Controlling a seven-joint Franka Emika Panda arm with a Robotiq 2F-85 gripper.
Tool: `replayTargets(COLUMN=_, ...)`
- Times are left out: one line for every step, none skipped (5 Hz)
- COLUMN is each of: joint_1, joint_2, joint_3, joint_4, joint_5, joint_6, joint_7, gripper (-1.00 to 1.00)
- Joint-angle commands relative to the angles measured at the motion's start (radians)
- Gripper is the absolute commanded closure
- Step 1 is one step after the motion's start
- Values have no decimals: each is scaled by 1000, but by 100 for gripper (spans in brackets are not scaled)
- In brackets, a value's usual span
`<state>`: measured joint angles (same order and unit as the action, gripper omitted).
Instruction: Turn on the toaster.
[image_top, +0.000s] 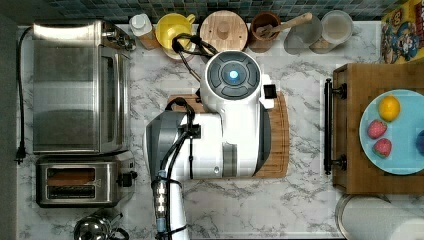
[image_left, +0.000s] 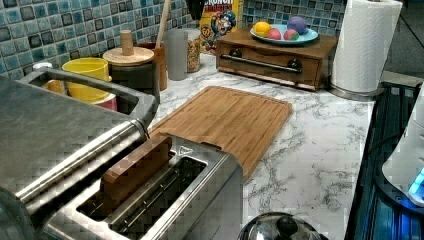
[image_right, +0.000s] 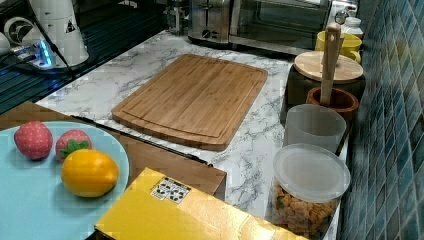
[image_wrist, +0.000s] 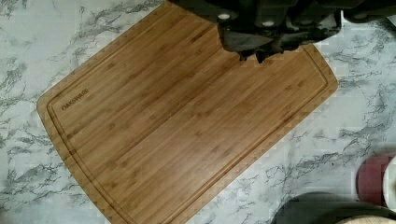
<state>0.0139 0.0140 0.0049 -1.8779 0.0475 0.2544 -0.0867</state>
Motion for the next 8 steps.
replayTargets(joint_1=16, joint_2=-28, joint_3=17, joint_4=-50, joint_5=18, joint_6=41, joint_7=-101, gripper=100)
replayTargets(joint_1=45, joint_2=-70, joint_3=50, joint_4=-112, joint_5=61, joint_6=90, joint_7=-217, gripper=100)
replayTargets(joint_1=75, joint_2=-132, joint_3=90, joint_4=-186, joint_5=78, joint_6=178, joint_7=-277, gripper=100)
replayTargets(joint_1=80, joint_2=-125, joint_3=129, joint_4=-203, joint_5=108, joint_6=182, joint_7=-319, gripper=100)
replayTargets(joint_1=91, joint_2=-130, joint_3=164, joint_4=-242, joint_5=118, joint_6=196, joint_7=-354, gripper=100)
replayTargets(joint_1=95, joint_2=-129, joint_3=191, joint_4=-279, joint_5=165, joint_6=208, joint_7=-412, gripper=100)
replayTargets(joint_1=99, joint_2=-137, joint_3=231, joint_4=-323, joint_5=178, joint_6=206, joint_7=-445, gripper=100)
replayTargets(joint_1=115, joint_2=-196, joint_3=238, joint_4=-367, joint_5=222, joint_6=184, joint_7=-467, gripper=100)
